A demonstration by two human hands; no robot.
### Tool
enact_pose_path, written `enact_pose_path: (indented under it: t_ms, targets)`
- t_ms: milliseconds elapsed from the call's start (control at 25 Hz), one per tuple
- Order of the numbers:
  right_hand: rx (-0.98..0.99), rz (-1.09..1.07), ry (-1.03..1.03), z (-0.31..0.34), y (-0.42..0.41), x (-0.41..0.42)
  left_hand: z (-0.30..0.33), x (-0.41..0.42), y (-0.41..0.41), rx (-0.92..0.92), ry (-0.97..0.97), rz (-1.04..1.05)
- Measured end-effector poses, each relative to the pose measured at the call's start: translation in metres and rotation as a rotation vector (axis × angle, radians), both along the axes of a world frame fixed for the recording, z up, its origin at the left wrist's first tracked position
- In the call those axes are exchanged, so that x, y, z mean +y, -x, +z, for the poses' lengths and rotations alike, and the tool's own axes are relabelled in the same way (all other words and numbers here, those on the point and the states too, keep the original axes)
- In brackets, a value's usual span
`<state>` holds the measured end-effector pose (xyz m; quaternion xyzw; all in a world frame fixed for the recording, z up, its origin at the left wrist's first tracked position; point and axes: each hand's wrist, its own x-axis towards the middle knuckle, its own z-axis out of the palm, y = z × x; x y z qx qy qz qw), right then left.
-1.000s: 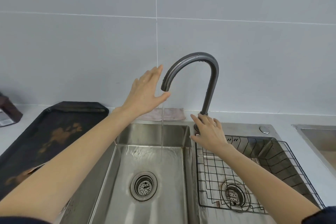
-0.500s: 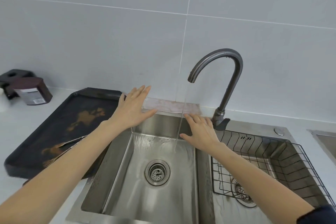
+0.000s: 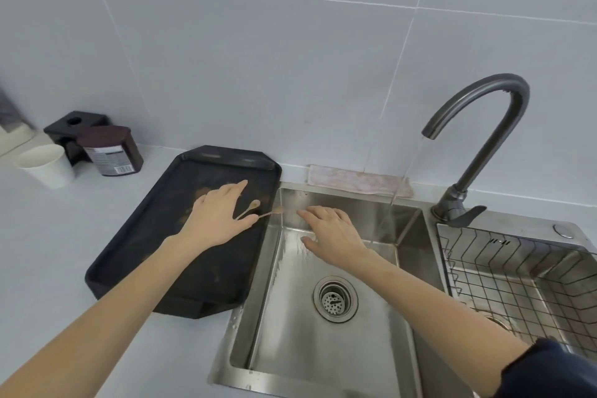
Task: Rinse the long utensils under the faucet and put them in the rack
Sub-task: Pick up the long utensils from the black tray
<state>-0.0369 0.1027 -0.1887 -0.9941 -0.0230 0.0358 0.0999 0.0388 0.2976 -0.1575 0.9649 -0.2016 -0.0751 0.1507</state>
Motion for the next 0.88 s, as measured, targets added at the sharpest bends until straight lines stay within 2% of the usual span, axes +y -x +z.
enact_pose_path:
  t_ms: [200, 400, 640, 880]
  targets:
    - [0.023, 0.043, -0.028, -0.018, -0.039, 0.045, -0.037, 0.039, -0.019, 0.124, -0.06, 0.059]
    - [0.126, 0.052, -0.099, -0.037, -0.072, 0.079, -0.076, 0.058, -0.038, 0.221, -0.078, 0.121]
    - [0.283, -0.143, -0.393, -0.071, -0.094, 0.112, -0.106, 0.062, -0.048, 0.255, -0.088, 0.16]
    - [0.347, -0.351, -0.617, -0.087, -0.106, 0.133, -0.115, 0.061, -0.05, 0.204, -0.017, 0.232]
